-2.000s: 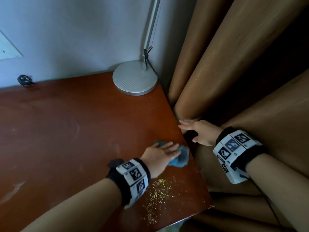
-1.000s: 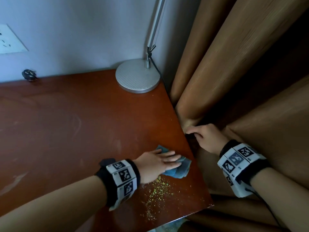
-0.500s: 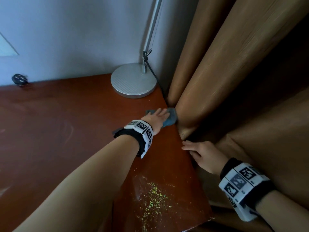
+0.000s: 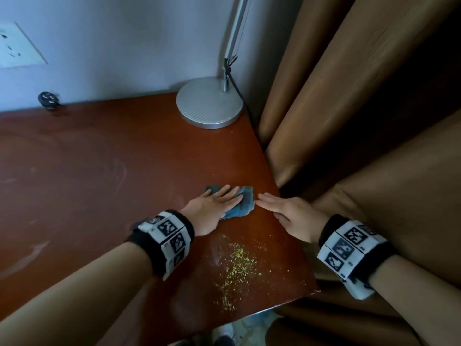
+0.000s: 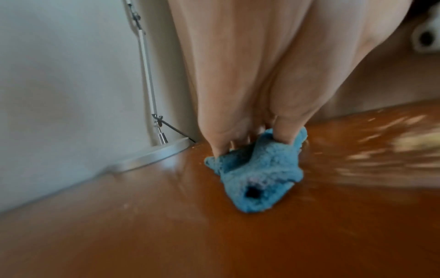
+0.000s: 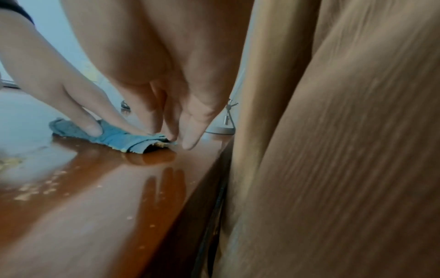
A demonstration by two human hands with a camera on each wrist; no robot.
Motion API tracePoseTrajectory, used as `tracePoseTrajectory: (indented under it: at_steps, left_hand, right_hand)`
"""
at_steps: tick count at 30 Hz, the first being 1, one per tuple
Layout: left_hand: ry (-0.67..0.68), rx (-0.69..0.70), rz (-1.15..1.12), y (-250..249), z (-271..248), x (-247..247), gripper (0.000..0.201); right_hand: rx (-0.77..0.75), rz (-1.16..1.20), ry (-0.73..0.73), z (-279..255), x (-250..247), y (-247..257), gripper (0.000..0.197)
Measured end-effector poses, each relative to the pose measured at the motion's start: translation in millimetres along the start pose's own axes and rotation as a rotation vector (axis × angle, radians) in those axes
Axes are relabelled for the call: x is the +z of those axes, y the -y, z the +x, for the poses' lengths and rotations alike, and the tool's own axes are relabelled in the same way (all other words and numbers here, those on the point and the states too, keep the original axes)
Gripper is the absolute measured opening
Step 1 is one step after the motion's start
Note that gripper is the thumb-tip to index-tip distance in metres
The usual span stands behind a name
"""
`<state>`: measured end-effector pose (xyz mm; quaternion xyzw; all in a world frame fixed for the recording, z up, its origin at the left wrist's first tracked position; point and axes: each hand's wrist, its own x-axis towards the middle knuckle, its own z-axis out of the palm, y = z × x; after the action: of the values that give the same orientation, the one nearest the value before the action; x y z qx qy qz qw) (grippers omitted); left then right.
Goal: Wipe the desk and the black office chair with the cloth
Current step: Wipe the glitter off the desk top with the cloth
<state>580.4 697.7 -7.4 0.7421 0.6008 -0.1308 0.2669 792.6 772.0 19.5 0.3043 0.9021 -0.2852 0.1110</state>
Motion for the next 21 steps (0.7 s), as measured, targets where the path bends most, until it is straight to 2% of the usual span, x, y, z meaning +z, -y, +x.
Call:
tracePoseTrajectory:
  at_steps: [4,7,9,13,14,16,18,21]
  left_hand:
    - [-0.154,-0.034,-0.110,-44,-53,45,0.078]
    - [-0.064,0.067,-0.139,-76,-83,63,0.082]
    - [-0.086,0.081,-0.154,-65,-85,62,0.079]
    - [-0.147,-0.171,-0.108,-14,-68,41,0.073]
    - [-0.155,-0.194,-0.099,-10,-68,43,0.072]
    - [-0.197,-0.086,-0.027,-19,-76,56,0.072]
    - [-0.109,0.070,0.040,-34,-93,85,0.078]
    - [-0.121,0.238,0.070,-47,-114,123,0.082]
  right_hand:
    - [-0.047,0.008,0.023,1,10,8,0.055]
    - [-0.033,0.010,0.040,1,10,6,0.054]
    - [-0.011,-0.001,0.050,2,7,5,0.053]
    - [0.020,-0.001,0.039,4,2,3,0.053]
    - [0.027,-0.001,0.039,4,2,3,0.053]
    - [0.038,-0.008,0.052,4,4,3,0.052]
    - [0.039,-0.011,0.070,4,7,2,0.052]
    - [0.031,-0.024,0.089,3,10,1,0.052]
